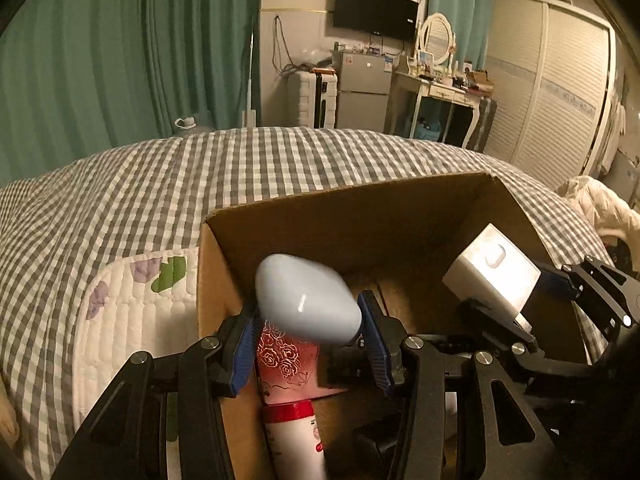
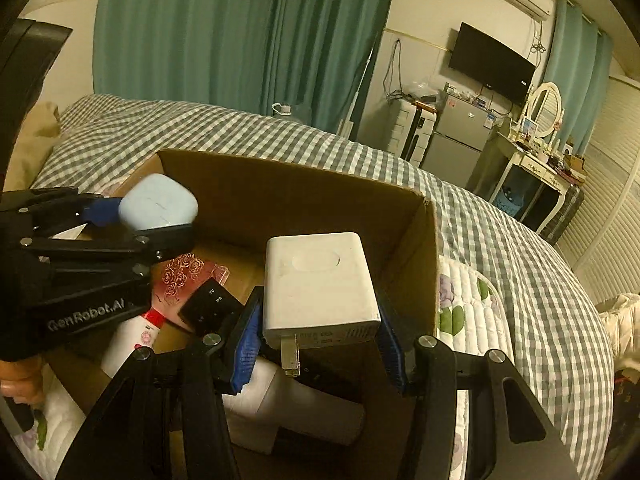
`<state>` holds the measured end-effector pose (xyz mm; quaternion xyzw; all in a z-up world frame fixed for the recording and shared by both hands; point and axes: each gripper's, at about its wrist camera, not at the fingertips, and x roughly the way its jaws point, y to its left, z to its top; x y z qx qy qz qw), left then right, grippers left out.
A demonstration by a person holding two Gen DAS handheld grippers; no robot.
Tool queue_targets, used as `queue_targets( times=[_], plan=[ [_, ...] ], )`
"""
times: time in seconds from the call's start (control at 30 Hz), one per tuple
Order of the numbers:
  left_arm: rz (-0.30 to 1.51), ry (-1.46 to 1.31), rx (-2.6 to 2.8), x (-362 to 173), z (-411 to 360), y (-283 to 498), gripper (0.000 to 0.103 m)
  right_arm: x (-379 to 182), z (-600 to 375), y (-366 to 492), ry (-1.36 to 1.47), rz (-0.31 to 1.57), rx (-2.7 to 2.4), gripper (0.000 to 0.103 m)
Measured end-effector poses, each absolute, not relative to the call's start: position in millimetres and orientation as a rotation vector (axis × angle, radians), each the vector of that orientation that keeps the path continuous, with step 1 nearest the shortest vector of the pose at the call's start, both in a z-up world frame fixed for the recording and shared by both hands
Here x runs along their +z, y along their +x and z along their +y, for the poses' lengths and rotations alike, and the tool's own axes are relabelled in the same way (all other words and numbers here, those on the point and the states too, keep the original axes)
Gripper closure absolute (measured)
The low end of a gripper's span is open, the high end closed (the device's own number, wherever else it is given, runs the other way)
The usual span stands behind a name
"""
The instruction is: Organize rigid objects
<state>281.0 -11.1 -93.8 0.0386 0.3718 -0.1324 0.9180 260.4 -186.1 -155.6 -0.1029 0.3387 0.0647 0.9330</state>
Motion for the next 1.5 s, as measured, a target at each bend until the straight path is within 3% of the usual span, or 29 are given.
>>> queue_targets(
  times=[0.2,0.33,0.43,0.53,0.67,0.73,0.83,0.9,0.97,1.5],
  plan=[
    [0.766,0.059,-0.264,-93,-8,282,0.053,-157,-183,264,-0.215,0.721,0.14,0.049],
    [0.746,0.041,-0.268,-87,-5,277,0.04,-147,-180,252,-0.252,0.644,0.098,0.037],
    [0.706,0.022,-0.245,-77,1,269,0.029,-134,-179,244,-0.257,0.606,0.089,0.037],
    [0.667,-0.007,-0.242,-61,10,260,0.027,-121,-181,237,-0.247,0.579,0.073,0.036],
    [0.609,-0.033,-0.22,-41,24,246,0.01,-105,-186,225,-0.205,0.555,0.059,0.032],
    [0.562,-0.056,-0.209,-29,32,234,0.005,-98,-190,218,-0.168,0.549,0.058,0.028],
    [0.531,-0.075,-0.218,-16,40,221,0.004,-88,-196,206,-0.13,0.527,0.048,0.022],
    [0.513,-0.077,-0.221,-7,44,211,0.002,-80,-198,195,-0.114,0.504,0.032,0.009],
    [0.495,-0.069,-0.214,0,45,200,0.0,-71,-201,182,-0.097,0.483,0.014,0.004],
    [0.359,0.002,-0.192,48,50,113,0.0,-16,-200,96,-0.05,0.364,0.023,0.0]
  ],
)
